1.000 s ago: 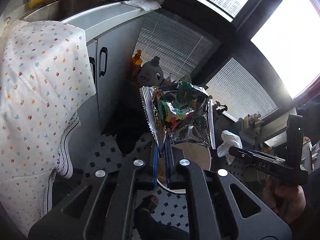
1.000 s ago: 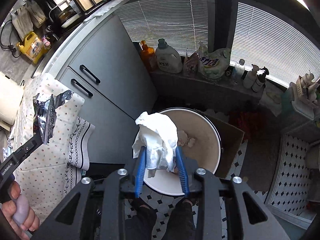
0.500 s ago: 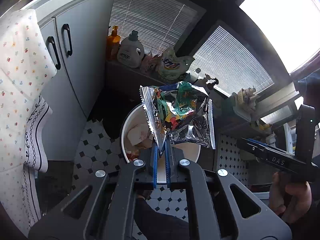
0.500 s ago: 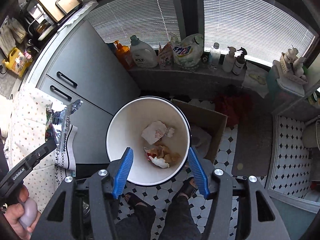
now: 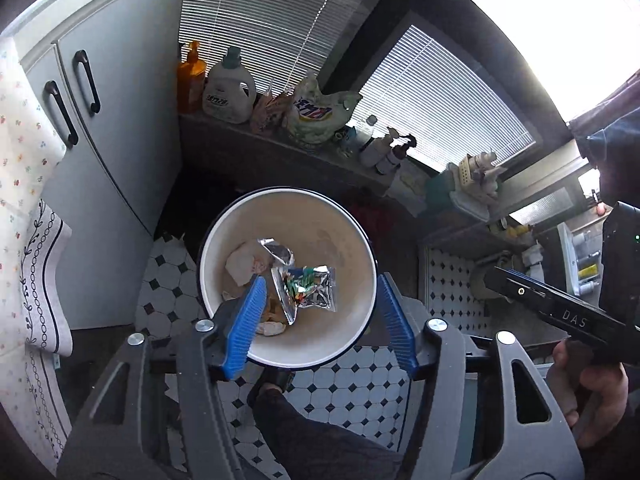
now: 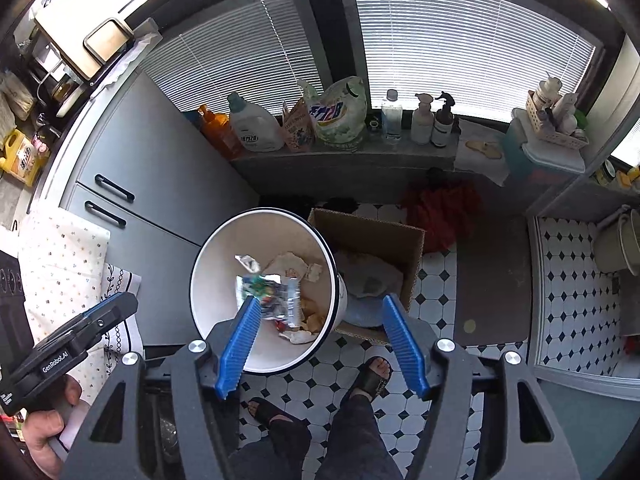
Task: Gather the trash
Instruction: 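Open the right tool to drop the tissue while the left tool drops the snack bag, then move both open tools back over the counter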
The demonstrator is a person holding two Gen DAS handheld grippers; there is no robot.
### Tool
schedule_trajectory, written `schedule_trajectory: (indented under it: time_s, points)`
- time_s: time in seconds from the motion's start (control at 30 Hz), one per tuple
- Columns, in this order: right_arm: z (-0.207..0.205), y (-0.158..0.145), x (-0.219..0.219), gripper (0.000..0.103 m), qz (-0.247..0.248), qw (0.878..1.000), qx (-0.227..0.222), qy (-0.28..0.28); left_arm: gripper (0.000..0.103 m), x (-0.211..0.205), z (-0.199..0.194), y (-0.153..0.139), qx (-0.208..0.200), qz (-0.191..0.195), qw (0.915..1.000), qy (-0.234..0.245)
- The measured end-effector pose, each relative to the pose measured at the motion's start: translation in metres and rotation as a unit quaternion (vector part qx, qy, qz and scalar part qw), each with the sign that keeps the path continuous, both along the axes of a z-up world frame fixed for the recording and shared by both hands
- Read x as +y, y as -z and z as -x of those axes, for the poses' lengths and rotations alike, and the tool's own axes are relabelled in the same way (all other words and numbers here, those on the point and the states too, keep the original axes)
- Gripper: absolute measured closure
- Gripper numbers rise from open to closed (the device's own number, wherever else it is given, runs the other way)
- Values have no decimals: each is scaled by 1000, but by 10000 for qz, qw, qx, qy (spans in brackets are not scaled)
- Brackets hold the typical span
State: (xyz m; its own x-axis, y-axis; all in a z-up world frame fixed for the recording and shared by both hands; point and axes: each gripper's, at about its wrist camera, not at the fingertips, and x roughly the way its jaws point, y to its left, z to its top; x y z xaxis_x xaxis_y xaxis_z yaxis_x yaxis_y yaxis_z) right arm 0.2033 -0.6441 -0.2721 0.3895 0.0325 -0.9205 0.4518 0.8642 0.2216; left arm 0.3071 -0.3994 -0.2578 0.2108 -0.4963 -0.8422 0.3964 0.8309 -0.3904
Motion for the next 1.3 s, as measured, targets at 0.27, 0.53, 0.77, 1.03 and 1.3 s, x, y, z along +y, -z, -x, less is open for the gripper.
schedule_trajectory:
  time_s: [0.27, 0.53, 0.77, 1.03, 1.3]
  points:
    - [-35, -20, 47, 21, 7, 9986, -372, -382, 19, 66, -10, -38, -437, -179, 9962, -725]
    - [-72, -56, 121, 10, -10, 9913, -828, -1022, 13, 149, -14, -83, -933, -287, 9837, -1508]
    - [-99, -88, 197, 8, 27, 9799, -1202, -1593, 6, 237, -3, -119, -1389, -282, 9615, -2355]
    - [-117, -116, 297, 8, -10, 9592, -1579, -2347, 6, 343, 20, -135, -1569, -222, 9351, -3169]
    - [-123, -132, 388, 8, -28, 9384, -1807, -2945, 6, 433, 47, -136, -1592, -58, 9109, -3807]
